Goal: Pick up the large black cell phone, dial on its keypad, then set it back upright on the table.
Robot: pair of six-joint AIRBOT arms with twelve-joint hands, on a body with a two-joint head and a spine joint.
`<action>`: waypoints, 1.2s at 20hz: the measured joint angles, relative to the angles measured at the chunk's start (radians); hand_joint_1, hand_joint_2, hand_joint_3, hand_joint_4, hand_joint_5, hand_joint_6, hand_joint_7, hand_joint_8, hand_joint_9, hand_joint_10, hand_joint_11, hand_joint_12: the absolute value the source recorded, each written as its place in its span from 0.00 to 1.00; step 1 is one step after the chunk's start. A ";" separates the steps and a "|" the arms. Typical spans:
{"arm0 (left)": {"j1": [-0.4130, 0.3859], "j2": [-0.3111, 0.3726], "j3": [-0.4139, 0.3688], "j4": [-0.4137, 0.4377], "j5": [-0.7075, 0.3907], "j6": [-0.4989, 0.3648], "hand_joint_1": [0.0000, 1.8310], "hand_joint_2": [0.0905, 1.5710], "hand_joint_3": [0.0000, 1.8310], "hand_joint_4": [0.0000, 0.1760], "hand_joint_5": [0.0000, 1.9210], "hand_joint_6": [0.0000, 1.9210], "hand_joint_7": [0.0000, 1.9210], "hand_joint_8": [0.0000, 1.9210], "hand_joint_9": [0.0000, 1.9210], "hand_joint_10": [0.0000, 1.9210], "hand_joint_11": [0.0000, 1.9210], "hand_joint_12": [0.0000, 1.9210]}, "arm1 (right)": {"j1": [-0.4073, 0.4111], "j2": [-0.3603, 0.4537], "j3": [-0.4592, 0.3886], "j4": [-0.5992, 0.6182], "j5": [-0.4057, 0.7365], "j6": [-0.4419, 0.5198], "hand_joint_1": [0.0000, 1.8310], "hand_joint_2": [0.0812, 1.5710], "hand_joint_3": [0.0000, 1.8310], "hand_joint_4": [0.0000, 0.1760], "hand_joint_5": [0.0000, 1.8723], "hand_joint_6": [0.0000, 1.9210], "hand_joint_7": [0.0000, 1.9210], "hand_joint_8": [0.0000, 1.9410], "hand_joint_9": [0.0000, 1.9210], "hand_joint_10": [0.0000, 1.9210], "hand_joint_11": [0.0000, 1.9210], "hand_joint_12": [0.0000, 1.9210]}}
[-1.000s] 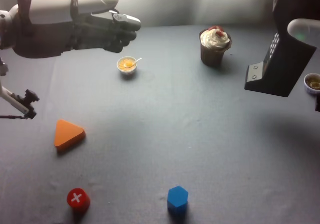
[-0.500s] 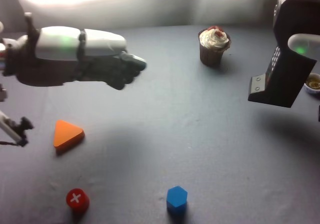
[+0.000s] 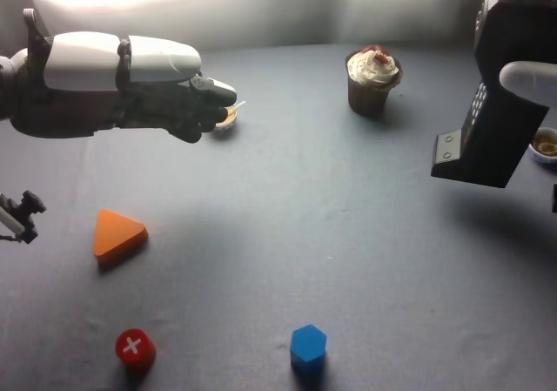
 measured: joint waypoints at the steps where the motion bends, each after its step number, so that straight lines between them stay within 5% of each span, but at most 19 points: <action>1: -0.003 0.000 0.000 -0.002 -0.001 0.000 0.01 0.74 0.00 0.00 0.12 0.00 0.15 0.00 0.14 0.00 0.00 0.37 | 0.000 -0.004 0.003 0.001 0.000 0.000 0.75 0.69 0.00 0.00 0.53 0.43 0.52 0.49 0.49 0.65 0.48 0.59; 24: 0.010 0.000 -0.001 0.000 -0.002 0.000 0.01 0.74 0.00 0.00 0.13 0.00 0.16 0.00 0.14 0.00 0.00 0.37 | 0.000 -0.038 0.041 0.000 0.011 0.016 0.75 0.69 0.00 0.00 0.53 0.43 0.50 0.51 0.49 0.65 0.48 0.58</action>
